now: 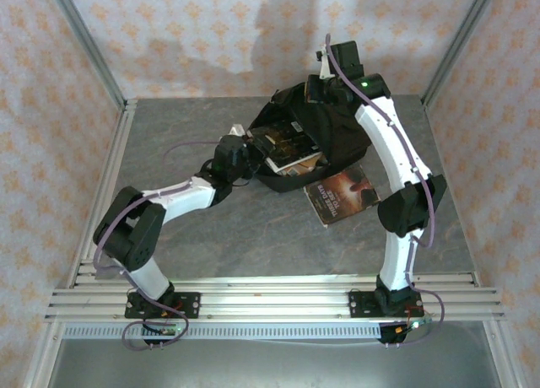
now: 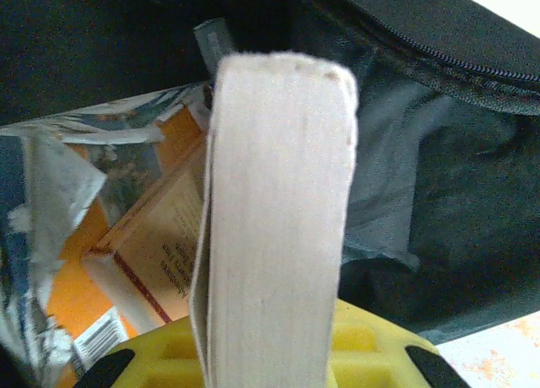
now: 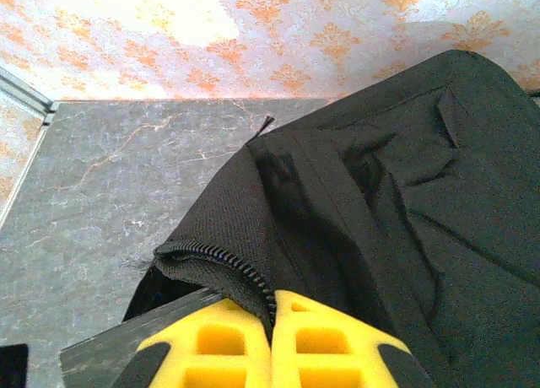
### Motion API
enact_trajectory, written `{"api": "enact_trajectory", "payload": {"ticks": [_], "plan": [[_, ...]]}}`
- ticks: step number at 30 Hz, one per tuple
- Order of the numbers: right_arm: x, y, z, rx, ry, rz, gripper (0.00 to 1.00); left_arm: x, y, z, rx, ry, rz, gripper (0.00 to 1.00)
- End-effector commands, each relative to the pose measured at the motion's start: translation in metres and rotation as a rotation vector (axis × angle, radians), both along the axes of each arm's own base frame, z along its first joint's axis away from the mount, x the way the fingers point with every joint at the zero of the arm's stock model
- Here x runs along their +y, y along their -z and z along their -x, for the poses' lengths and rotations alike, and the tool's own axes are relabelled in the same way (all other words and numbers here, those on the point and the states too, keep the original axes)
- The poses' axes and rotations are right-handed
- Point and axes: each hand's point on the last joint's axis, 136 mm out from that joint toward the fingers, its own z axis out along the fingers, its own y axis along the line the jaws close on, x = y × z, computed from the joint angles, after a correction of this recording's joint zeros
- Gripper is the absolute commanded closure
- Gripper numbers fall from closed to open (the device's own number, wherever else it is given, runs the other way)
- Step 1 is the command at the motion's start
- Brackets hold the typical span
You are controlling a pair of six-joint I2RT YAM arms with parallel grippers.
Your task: Pack books, pencil case, and school supplies into a backpack
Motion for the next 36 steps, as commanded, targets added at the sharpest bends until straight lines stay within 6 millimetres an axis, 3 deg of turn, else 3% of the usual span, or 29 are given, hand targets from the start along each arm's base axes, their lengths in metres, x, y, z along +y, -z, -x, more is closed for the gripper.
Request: {"api": "enact_trajectory", "payload": {"ticks": [1, 7, 8, 11, 13, 16, 18, 20, 23, 25, 30, 35, 36], "plan": [[0.006, -0.038, 0.003, -0.079, -0.002, -0.066, 1.0, -0.018, -0.052, -0.012, -0.155, 0.028, 0.135, 1.0], [0.021, -0.028, 0.004, -0.051, -0.012, -0.11, 1.0, -0.045, -0.042, -0.045, -0.162, 0.067, 0.147, 1.0], [0.021, -0.025, 0.003, -0.047, -0.004, -0.11, 1.0, -0.054, -0.028, -0.054, -0.148, 0.081, 0.129, 1.0], [0.025, -0.015, 0.0, -0.037, 0.021, -0.133, 1.0, -0.082, -0.015, -0.07, -0.128, 0.147, 0.063, 0.98], [0.027, -0.01, -0.001, -0.038, 0.041, -0.155, 1.0, -0.095, 0.003, -0.076, -0.083, 0.174, 0.005, 0.89], [0.028, -0.004, -0.004, -0.037, 0.059, -0.193, 1.0, -0.103, 0.016, -0.083, -0.056, 0.182, -0.014, 0.7], [0.03, 0.0, -0.006, -0.03, 0.063, -0.206, 1.0, -0.104, 0.018, -0.084, -0.048, 0.181, -0.02, 0.64], [0.029, 0.001, -0.007, -0.028, 0.069, -0.202, 1.0, -0.1, 0.017, -0.084, -0.05, 0.175, -0.045, 0.64], [0.025, -0.001, -0.008, -0.041, 0.083, -0.186, 1.0, -0.088, 0.019, -0.084, -0.039, 0.144, -0.11, 0.74], [0.026, -0.001, -0.008, -0.04, 0.081, -0.189, 1.0, -0.081, 0.018, -0.084, -0.034, 0.128, -0.124, 0.74], [0.027, 0.007, -0.01, -0.023, 0.1, -0.211, 1.0, -0.048, 0.013, -0.083, 0.008, 0.08, -0.142, 0.52], [0.027, 0.023, -0.013, 0.012, 0.128, -0.201, 1.0, -0.011, 0.006, -0.067, 0.041, 0.041, -0.17, 0.36], [0.03, 0.028, -0.014, 0.025, 0.121, -0.2, 1.0, -0.005, -0.014, -0.059, 0.017, 0.036, -0.162, 0.35]]}}
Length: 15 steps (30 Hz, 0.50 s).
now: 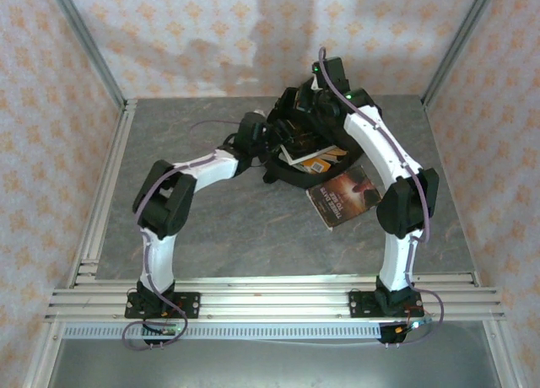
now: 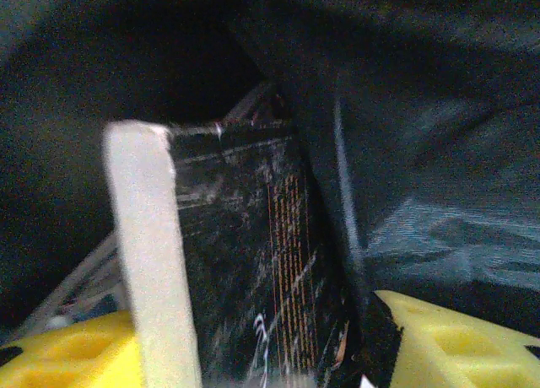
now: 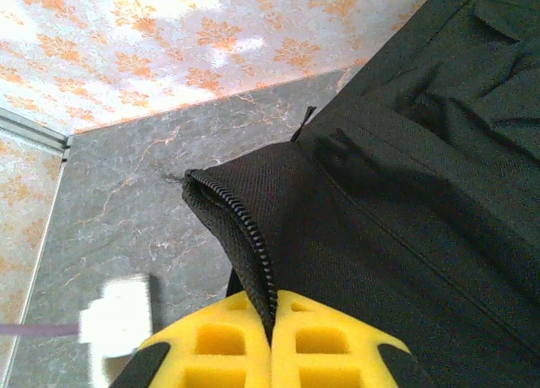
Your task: Pack books, pencil case, and school supplies into a backpack
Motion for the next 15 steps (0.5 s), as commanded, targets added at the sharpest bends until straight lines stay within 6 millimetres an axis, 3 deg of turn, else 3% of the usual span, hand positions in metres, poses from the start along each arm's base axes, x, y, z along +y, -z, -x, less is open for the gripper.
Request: {"api": "enact_trajectory", "payload": {"ticks": [1, 10, 15], "plan": [[0.009, -0.015, -0.001, -0.039, 0.005, -0.035, 1.0, 0.027, -0.053, 0.014, -0.077, -0.036, -0.014, 0.32], [0.05, 0.019, 0.006, 0.034, -0.079, -0.013, 1.0, 0.07, -0.078, 0.069, -0.051, -0.089, -0.117, 0.28], [0.09, 0.043, 0.024, 0.071, -0.174, 0.0, 1.0, 0.111, -0.084, 0.104, -0.027, -0.193, -0.219, 0.3]]}}
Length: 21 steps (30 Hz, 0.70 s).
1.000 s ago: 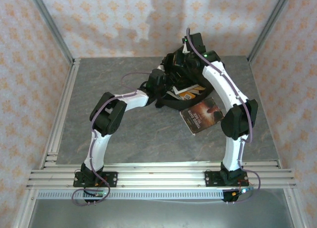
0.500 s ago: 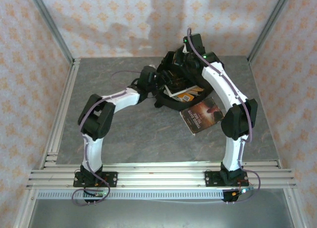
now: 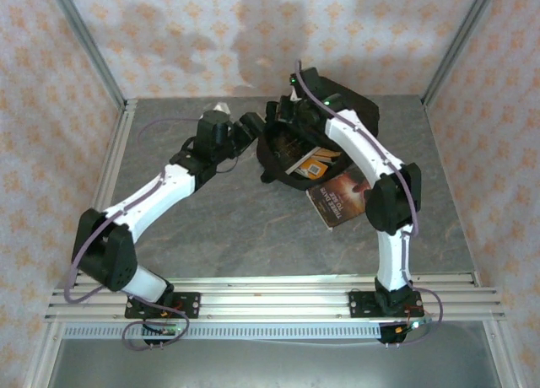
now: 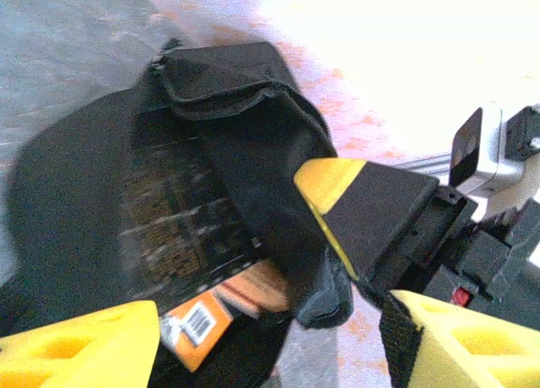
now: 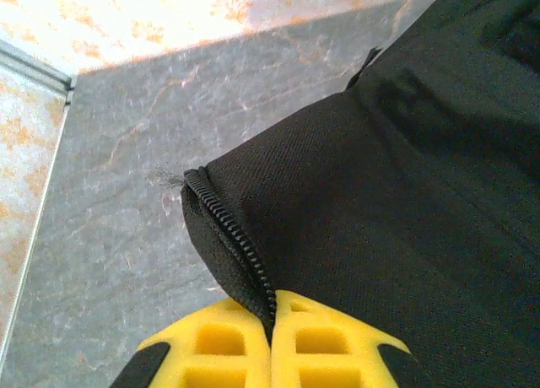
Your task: Pack books, pencil case, and school supplies into a backpack
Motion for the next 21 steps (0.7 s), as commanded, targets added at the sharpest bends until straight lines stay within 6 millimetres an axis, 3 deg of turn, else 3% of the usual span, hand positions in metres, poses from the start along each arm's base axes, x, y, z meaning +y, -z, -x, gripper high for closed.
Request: {"api": "enact_trajectory", "payload": {"ticks": [1, 6, 9, 10, 11, 12, 16, 18, 21], "plan": [[0.043, 0.007, 0.013, 0.006, -0.095, -0.026, 1.0, 0.039, 0.01, 0.027, 0.049, -0.11, -0.133, 0.3], [0.086, 0.012, 0.019, 0.012, -0.163, -0.061, 1.0, 0.062, -0.015, 0.056, -0.009, -0.159, -0.146, 0.31], [0.094, 0.004, 0.016, -0.004, -0.173, -0.079, 1.0, 0.067, -0.021, 0.068, -0.016, -0.142, -0.172, 0.31], [0.093, 0.004, 0.016, -0.005, -0.17, -0.067, 0.91, 0.067, -0.021, 0.072, -0.015, -0.135, -0.182, 0.31], [0.089, 0.005, 0.016, -0.009, -0.164, -0.039, 0.69, 0.067, -0.019, 0.075, -0.013, -0.125, -0.193, 0.31], [0.08, 0.005, 0.016, -0.015, -0.147, 0.005, 0.52, 0.066, -0.015, 0.078, -0.006, -0.113, -0.205, 0.31], [0.024, -0.005, 0.022, -0.111, -0.012, 0.194, 0.21, 0.047, 0.011, 0.088, 0.026, -0.012, -0.236, 0.31], [-0.012, -0.022, 0.034, -0.192, 0.075, 0.238, 0.16, 0.031, 0.027, 0.096, 0.037, 0.067, -0.255, 0.32], [-0.077, -0.019, 0.049, -0.236, 0.261, 0.274, 0.19, 0.013, 0.048, 0.111, 0.047, 0.15, -0.313, 0.32]]}}
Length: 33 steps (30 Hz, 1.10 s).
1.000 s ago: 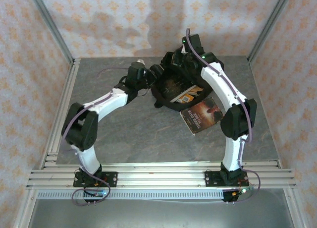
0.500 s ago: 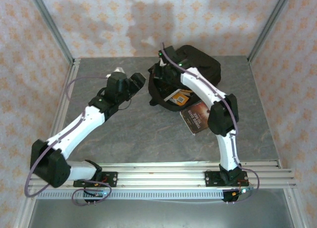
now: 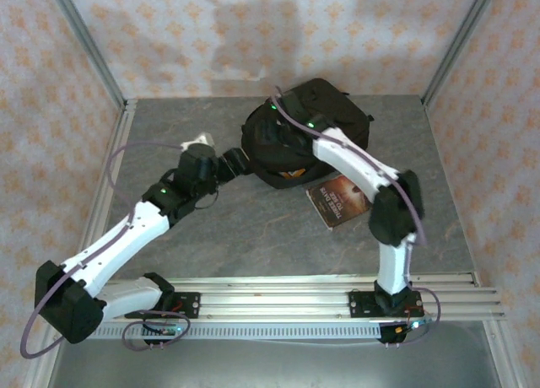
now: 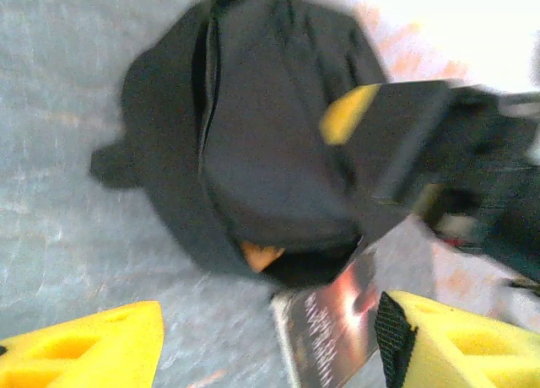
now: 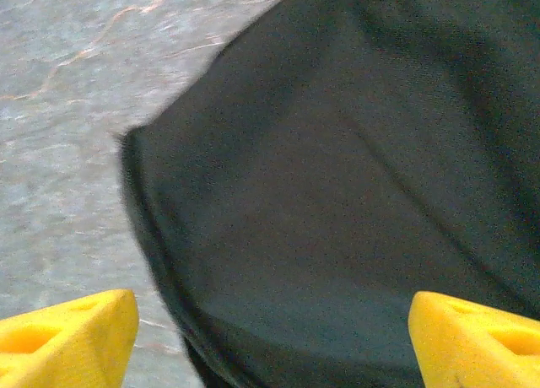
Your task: Pack books, pencil case, and school supplies into a backpack
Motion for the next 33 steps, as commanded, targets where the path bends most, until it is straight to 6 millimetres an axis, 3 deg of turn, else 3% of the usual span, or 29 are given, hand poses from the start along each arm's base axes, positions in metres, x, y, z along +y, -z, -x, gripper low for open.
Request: {"api": "enact_trajectory", "payload": {"ticks": [1, 5, 7, 9, 13, 16, 21, 26, 33], "plan": [[-0.09, -0.037, -0.002, -0.176, 0.287, 0.038, 0.21, -0.019, 0.023, 0.018, 0.02, 0.114, -0.091, 0.32], [-0.199, 0.025, 0.012, -0.035, 0.613, 0.058, 0.23, -0.034, 0.044, 0.03, 0.044, 0.169, -0.134, 0.32], [-0.242, 0.059, 0.018, 0.044, 0.734, 0.075, 0.22, -0.039, 0.052, 0.032, 0.054, 0.183, -0.134, 0.32], [-0.273, 0.09, 0.019, 0.136, 0.808, 0.052, 0.22, -0.045, 0.06, 0.033, 0.069, 0.193, -0.123, 0.32], [-0.305, 0.13, 0.016, 0.263, 0.869, 0.029, 0.2, -0.051, 0.07, 0.033, 0.096, 0.214, -0.125, 0.32], [-0.306, 0.155, 0.014, 0.342, 0.859, 0.0, 0.19, -0.051, 0.074, 0.033, 0.107, 0.217, -0.132, 0.33], [-0.282, 0.189, 0.027, 0.452, 0.816, -0.109, 0.23, -0.049, 0.079, 0.033, 0.117, 0.212, -0.159, 0.33], [-0.26, 0.2, 0.055, 0.509, 0.806, -0.256, 0.25, -0.045, 0.082, 0.032, 0.127, 0.204, -0.186, 0.32], [-0.233, 0.199, 0.1, 0.546, 0.791, -0.354, 0.25, -0.047, 0.095, 0.032, 0.165, 0.202, -0.197, 0.32]]}}
